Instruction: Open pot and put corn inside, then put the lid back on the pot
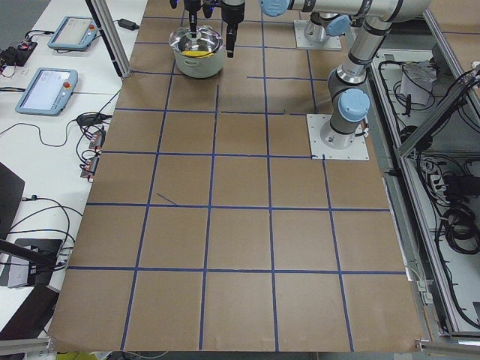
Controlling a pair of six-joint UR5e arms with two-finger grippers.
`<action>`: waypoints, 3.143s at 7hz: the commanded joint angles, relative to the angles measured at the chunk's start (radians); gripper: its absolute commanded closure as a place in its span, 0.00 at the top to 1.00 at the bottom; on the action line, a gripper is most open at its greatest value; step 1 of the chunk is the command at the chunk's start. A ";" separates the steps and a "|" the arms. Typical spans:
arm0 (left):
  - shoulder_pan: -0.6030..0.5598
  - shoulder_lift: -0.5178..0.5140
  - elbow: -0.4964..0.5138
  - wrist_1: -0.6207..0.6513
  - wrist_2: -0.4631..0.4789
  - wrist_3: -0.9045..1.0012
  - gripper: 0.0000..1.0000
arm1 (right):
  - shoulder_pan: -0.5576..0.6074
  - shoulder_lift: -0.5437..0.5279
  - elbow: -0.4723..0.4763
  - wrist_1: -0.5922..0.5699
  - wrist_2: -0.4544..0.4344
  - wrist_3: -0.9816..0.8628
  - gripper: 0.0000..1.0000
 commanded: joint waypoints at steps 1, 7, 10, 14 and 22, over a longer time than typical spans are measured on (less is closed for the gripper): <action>0.000 0.002 -0.001 -0.001 0.000 0.002 1.00 | -0.001 -0.002 0.003 0.003 -0.001 0.002 0.05; 0.000 0.003 -0.004 -0.002 0.000 0.002 1.00 | 0.006 -0.010 0.018 0.012 -0.007 0.004 0.05; -0.002 0.005 -0.004 -0.003 0.000 0.002 1.00 | 0.006 -0.017 0.018 0.020 -0.021 0.000 0.05; -0.002 0.005 -0.004 -0.003 0.000 0.002 1.00 | 0.006 -0.020 0.018 0.051 -0.022 0.002 0.05; -0.003 0.005 -0.004 -0.005 0.000 0.002 1.00 | 0.006 -0.011 0.018 0.048 -0.021 0.008 0.05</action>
